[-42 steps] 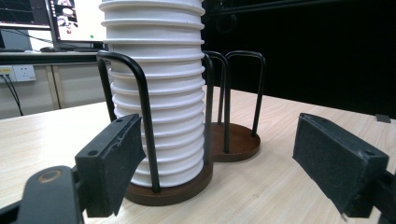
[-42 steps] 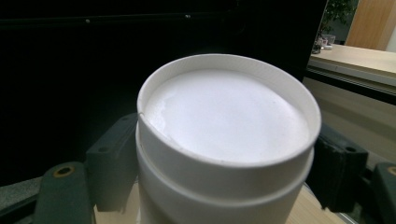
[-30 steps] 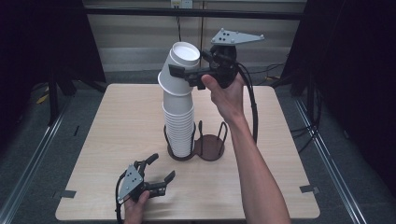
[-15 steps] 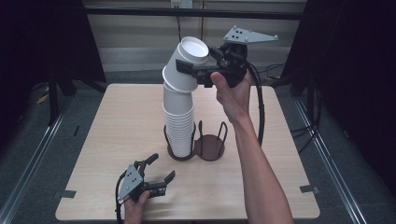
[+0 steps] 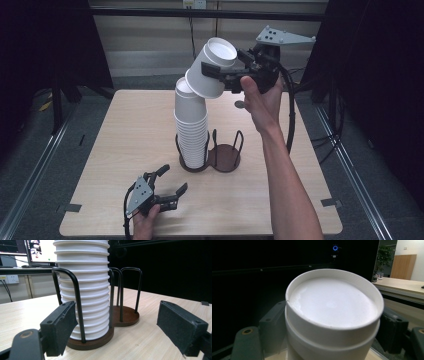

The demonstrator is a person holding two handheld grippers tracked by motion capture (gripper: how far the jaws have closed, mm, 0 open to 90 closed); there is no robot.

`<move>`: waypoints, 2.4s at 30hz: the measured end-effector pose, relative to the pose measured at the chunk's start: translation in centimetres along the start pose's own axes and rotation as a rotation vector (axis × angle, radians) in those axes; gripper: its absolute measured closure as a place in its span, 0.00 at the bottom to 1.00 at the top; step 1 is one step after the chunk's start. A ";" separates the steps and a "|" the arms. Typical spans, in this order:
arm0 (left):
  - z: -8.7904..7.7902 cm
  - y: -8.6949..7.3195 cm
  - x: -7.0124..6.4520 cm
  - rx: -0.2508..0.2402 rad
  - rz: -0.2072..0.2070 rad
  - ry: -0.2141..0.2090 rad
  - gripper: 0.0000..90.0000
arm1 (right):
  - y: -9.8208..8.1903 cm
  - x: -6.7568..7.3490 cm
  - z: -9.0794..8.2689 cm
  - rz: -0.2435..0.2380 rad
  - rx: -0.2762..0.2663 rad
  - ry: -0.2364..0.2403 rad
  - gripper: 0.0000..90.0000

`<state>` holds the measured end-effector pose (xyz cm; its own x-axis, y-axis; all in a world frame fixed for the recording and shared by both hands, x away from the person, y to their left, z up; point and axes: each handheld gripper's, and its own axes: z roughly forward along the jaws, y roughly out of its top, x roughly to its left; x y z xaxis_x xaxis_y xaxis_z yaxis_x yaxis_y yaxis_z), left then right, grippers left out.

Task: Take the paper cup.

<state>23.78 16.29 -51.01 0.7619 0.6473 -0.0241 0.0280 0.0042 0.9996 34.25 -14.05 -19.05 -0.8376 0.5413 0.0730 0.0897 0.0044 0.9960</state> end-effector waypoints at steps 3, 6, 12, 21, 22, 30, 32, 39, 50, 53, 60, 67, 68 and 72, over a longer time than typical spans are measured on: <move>0.0 0.0 0.0 0.004 0.008 -0.001 0.18 | 0.0 0.0 -0.5 -0.003 0.004 -0.006 0.24; 0.0 0.0 0.0 0.003 0.006 -0.001 0.18 | -0.1 0.0 -1.0 -0.003 0.002 -0.012 0.24; 0.0 0.0 0.0 0.002 0.006 0.001 0.18 | -0.4 0.0 -2.3 0.001 -0.004 -0.018 0.24; 0.1 0.1 0.1 0.011 0.012 -0.010 0.18 | -1.3 0.0 -4.2 0.007 0.000 -0.035 0.24; 0.1 0.0 0.1 0.010 0.005 -0.007 0.18 | -1.5 0.0 -4.3 0.008 -0.002 -0.035 0.24; 0.1 0.0 0.1 0.012 -0.001 -0.008 0.18 | -3.3 0.1 -5.4 0.022 0.009 -0.034 0.24; 0.1 0.0 0.1 0.014 -0.005 -0.012 0.17 | -3.9 0.0 -5.6 0.026 0.015 -0.034 0.24; 0.3 0.2 0.0 0.045 -0.009 -0.028 0.17 | -6.1 -0.2 -6.1 0.042 0.049 -0.031 0.24; 0.7 1.1 -0.1 0.065 -0.027 -0.072 0.18 | -8.9 0.4 -6.2 0.058 0.069 -0.011 0.24; 0.5 1.8 0.1 0.072 -0.009 -0.096 0.18 | -9.8 0.6 -5.9 0.062 0.076 -0.002 0.24; 0.2 3.0 0.5 0.086 -0.002 -0.122 0.18 | -11.7 1.2 -5.6 0.084 0.082 0.016 0.24; 0.0 3.9 0.4 0.084 0.016 -0.149 0.18 | -13.5 1.9 -5.1 0.087 0.115 0.035 0.24; 0.1 4.0 0.4 0.083 0.011 -0.153 0.18 | -13.7 2.0 -5.1 0.088 0.118 0.040 0.24; 0.2 4.3 0.2 0.089 -0.005 -0.171 0.18 | -14.5 2.3 -4.9 0.088 0.134 0.053 0.24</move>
<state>24.21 16.30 -46.73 0.8600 0.5088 -0.0389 0.0836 -0.0653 0.9944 28.33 -16.99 -33.02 -0.8502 0.4997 0.1656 0.2317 0.0727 0.9701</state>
